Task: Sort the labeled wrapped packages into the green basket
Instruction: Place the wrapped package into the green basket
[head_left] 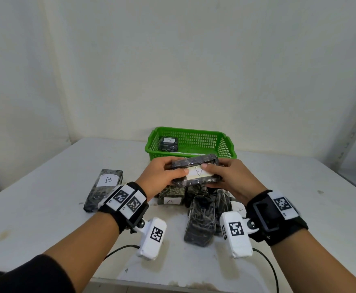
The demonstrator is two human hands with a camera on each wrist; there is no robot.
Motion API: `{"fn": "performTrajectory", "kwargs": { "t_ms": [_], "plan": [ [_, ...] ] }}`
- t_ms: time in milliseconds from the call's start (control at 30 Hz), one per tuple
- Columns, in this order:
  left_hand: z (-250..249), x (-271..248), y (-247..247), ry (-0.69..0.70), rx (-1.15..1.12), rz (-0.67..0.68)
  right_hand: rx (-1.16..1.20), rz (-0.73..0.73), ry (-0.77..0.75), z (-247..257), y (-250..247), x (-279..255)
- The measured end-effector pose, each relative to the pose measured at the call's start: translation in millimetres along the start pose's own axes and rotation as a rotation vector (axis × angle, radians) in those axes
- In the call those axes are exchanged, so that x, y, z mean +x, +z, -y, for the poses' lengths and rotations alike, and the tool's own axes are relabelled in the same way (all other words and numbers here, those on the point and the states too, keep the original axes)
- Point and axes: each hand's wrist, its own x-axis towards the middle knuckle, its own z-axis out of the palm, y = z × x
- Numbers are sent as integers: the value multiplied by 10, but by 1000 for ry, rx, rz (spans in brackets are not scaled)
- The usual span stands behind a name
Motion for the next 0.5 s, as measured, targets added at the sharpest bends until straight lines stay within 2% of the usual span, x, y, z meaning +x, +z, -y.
{"fn": "performTrajectory", "kwargs": {
  "t_ms": [500],
  "plan": [
    [4, -27, 2, 54, 60, -53, -38, 42, -22, 15, 58, -36]
  ]
}}
